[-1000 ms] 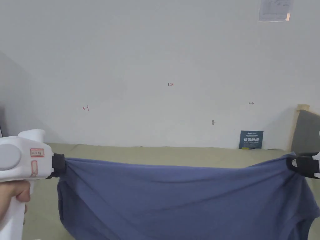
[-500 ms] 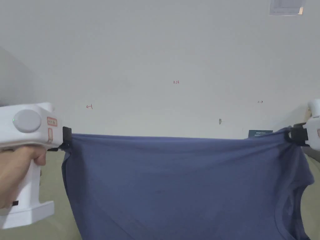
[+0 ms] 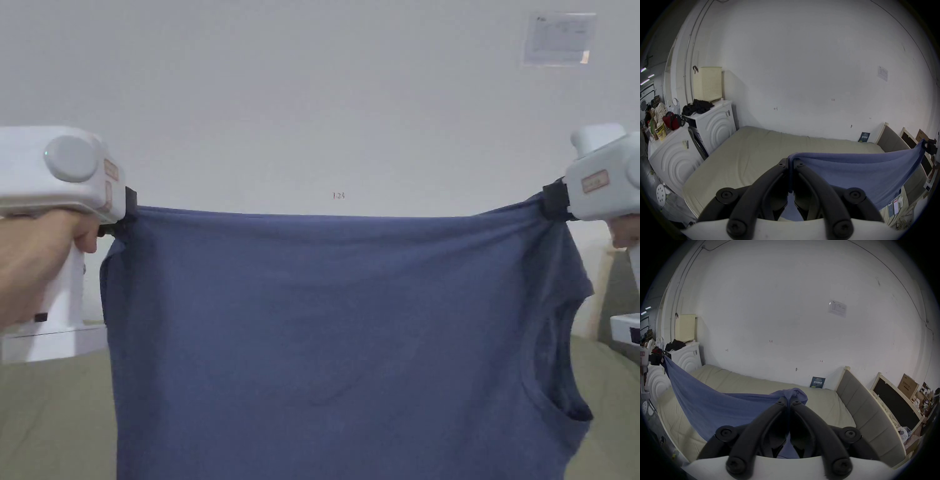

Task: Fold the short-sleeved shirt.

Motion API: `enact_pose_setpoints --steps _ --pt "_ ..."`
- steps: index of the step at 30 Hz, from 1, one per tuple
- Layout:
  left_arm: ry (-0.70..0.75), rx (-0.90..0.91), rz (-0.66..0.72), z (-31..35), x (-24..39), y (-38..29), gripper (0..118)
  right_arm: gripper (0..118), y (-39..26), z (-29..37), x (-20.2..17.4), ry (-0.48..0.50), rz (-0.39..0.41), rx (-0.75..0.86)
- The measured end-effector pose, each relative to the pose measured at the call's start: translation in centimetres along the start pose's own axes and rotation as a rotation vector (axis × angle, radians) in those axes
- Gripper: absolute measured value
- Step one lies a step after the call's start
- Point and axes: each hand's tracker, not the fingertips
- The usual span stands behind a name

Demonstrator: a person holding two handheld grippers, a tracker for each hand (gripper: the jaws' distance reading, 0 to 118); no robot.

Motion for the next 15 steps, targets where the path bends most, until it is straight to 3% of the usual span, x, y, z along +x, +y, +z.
enact_pose_setpoints --steps 6,11,15 --pt "0.047 0.044 0.008 -2.6 -0.2 1.0 1 4 3.6 -5.0 -0.7 -0.051 -0.016 0.026" --pt "0.085 0.064 0.001 -11.2 3.2 6.0 1 4 5.2 -10.3 -1.4 -0.080 -0.010 0.037" --pt "0.111 0.076 0.003 -14.1 4.9 5.2 1 4 5.2 -14.4 -1.8 -0.093 -0.014 0.051"
